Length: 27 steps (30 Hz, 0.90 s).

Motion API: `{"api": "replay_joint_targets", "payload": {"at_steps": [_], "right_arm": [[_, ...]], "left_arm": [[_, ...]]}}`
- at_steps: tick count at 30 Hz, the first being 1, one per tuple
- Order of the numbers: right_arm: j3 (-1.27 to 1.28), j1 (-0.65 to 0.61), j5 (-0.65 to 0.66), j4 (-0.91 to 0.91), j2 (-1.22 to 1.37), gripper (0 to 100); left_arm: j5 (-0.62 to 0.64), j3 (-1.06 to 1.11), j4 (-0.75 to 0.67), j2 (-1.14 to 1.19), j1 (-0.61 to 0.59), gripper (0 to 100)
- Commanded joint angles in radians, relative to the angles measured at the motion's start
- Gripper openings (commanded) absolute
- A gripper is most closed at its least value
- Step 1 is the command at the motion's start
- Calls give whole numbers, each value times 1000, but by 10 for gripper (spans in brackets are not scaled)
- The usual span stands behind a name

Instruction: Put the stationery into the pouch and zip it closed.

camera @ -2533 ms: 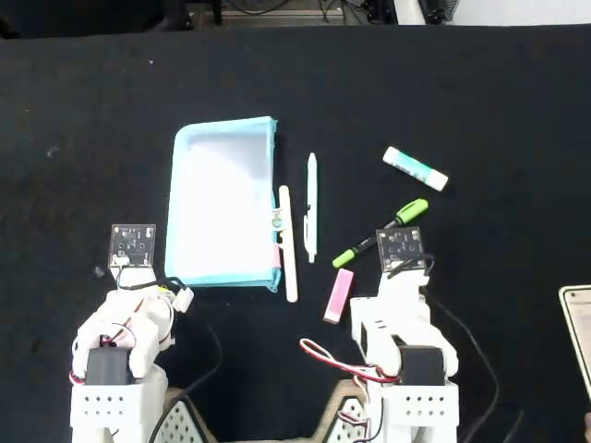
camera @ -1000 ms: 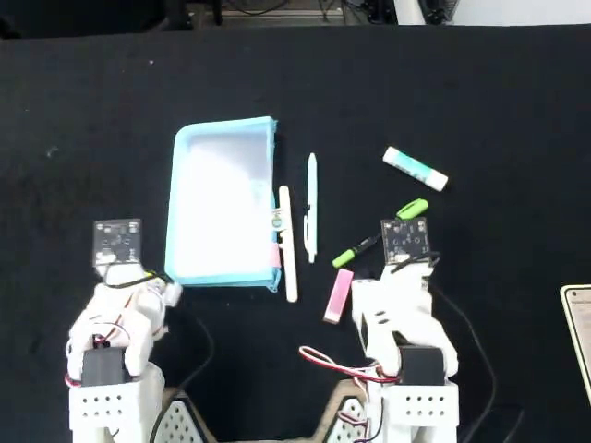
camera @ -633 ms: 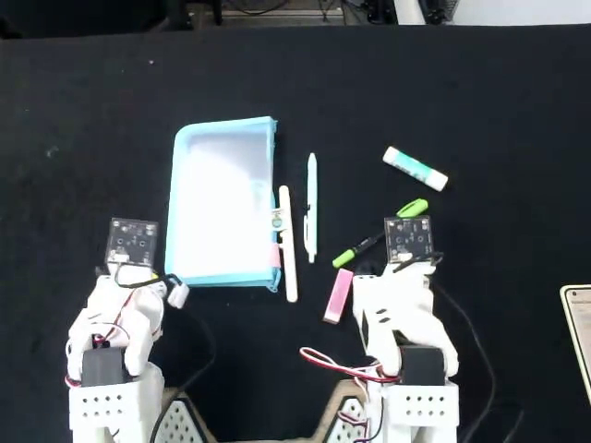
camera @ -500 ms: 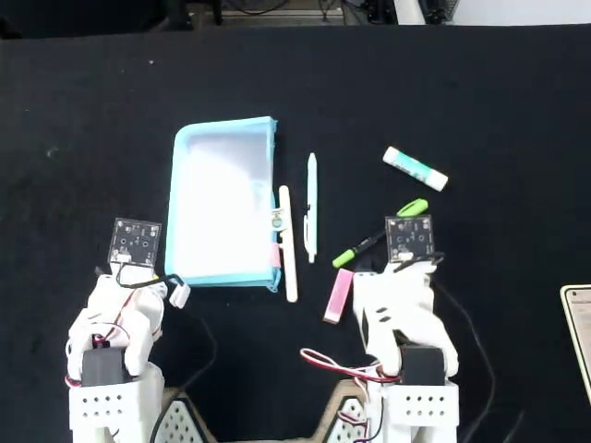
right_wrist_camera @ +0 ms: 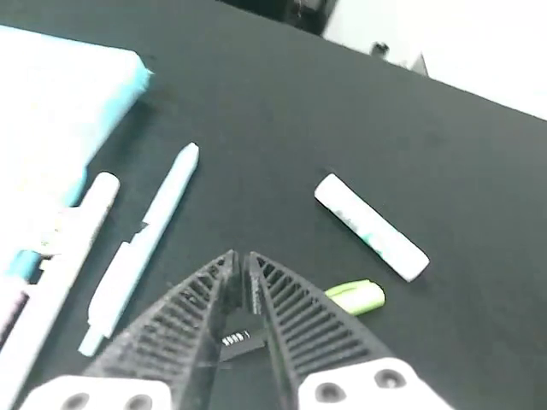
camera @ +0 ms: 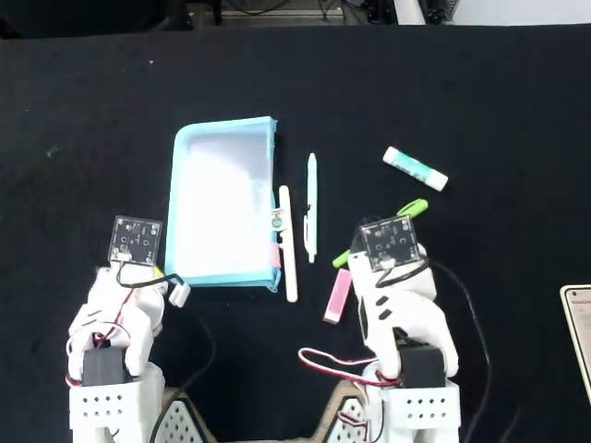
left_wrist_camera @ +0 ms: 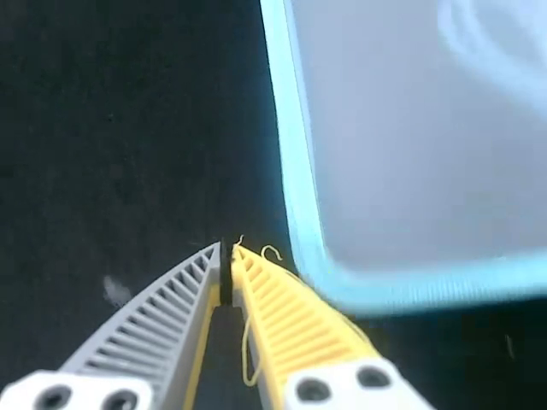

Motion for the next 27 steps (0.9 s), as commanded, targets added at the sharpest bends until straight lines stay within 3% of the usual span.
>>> {"api": "replay_joint_targets", "payload": {"at_steps": [1,9,14,21,27], "right_arm": [[-67,-60,-15,-29,-97,12],[-105,-87,-15,-20,-97,12],[-58,-91,-15,-29,-97,12],[-87,-135,-8,-21,-97,12],[-257,-137,-8,21,-96,12]], "left_arm": [[-3,25,-187,-6,1,30],[-2,25,-535,-6,1,30],[-9,25,-436,-5,-1,30],[2,25,-410,-5,-67,30],[176,25,-408,-5,-51,30]]}}
